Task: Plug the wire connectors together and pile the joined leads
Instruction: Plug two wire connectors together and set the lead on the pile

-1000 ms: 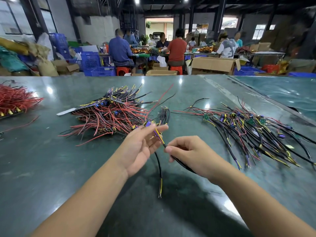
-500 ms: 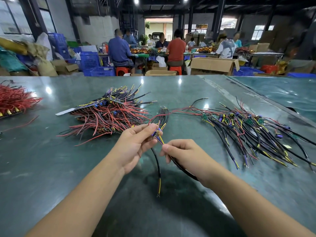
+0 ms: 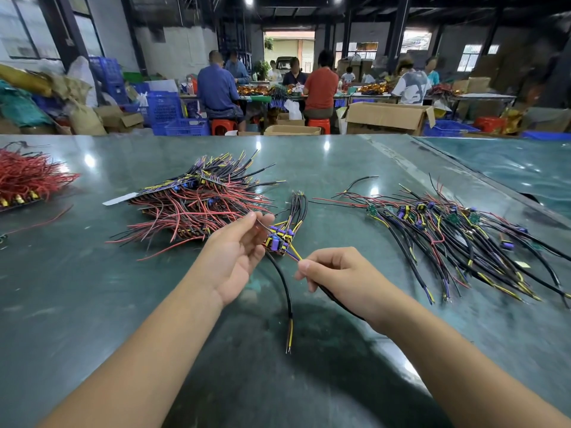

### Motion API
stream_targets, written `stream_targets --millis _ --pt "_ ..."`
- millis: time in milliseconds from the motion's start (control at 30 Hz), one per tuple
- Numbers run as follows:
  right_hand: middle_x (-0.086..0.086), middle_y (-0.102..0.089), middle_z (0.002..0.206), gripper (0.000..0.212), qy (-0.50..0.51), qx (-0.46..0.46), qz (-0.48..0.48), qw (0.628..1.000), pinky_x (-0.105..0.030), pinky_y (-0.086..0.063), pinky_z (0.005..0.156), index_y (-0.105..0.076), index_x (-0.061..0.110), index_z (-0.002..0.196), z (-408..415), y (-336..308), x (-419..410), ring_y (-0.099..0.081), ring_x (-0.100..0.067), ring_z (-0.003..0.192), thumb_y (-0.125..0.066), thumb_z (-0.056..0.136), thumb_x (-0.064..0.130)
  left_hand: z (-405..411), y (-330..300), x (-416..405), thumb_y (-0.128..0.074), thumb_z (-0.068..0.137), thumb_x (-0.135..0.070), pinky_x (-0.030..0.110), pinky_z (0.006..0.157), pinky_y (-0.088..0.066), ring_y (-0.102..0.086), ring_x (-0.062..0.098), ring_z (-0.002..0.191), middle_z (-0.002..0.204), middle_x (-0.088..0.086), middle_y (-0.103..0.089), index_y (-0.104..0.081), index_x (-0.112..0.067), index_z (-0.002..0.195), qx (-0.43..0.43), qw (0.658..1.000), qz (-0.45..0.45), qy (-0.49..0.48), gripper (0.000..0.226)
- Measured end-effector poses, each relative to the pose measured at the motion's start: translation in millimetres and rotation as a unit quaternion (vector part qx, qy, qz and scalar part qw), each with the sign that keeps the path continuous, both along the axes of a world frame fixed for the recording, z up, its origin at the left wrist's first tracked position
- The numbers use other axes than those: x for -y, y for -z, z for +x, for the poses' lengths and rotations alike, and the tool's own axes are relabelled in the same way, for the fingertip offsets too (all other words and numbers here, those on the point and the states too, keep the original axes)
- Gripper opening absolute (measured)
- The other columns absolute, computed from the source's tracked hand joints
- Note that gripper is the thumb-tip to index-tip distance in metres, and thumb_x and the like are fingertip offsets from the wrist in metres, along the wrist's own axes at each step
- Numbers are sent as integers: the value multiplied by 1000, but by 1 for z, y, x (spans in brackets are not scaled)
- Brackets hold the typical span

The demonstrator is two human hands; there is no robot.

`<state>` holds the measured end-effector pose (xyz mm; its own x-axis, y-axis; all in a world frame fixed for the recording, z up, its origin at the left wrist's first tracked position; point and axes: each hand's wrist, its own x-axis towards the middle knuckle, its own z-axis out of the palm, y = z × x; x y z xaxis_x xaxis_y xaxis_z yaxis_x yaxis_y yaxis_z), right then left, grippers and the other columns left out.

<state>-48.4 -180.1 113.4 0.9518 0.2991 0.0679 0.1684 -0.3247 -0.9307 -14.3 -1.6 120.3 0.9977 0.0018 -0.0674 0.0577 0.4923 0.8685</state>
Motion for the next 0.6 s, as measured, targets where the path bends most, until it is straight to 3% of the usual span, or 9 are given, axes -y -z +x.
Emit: stream_targets --millis 133,233,433,600 --pt "5 -58 61 28 -5 -6 1 1000 -16 -25 43 -70 20 71 1 1 1 -31 -8 44 -54 94 24 3 -2 -3 -49 97 -18 9 46 -39 -56 -2 55 73 -8 -72 -68 -18 75 7 998 -33 -60 29" --pt "7 -58 61 27 -15 -6 0 1000 -20 -25 45 -70 20 73 2 0 2 -31 -12 48 -55 95 26 7 -3 -7 -48 98 -17 9 48 -44 -59 -3 54 70 -7 -72 -60 -18 84 15 992 -73 -99 18" --pt "6 -59 66 25 -52 -17 -11 998 -22 -26 51 -73 21 81 4 -3 9 -32 -14 56 -54 96 25 13 -8 -26 -48 98 -13 7 52 -47 -63 -4 56 66 -6 -72 -58 -15 83 31 977 -103 -184 18" --pt "8 -56 64 26 -101 -38 -75 991 -9 -34 53 -74 13 90 3 -13 27 -41 -3 54 -52 97 26 17 -9 -42 -49 98 -13 6 51 -45 -63 -3 56 63 -7 -71 -56 -17 82 25 966 -106 -233 18"
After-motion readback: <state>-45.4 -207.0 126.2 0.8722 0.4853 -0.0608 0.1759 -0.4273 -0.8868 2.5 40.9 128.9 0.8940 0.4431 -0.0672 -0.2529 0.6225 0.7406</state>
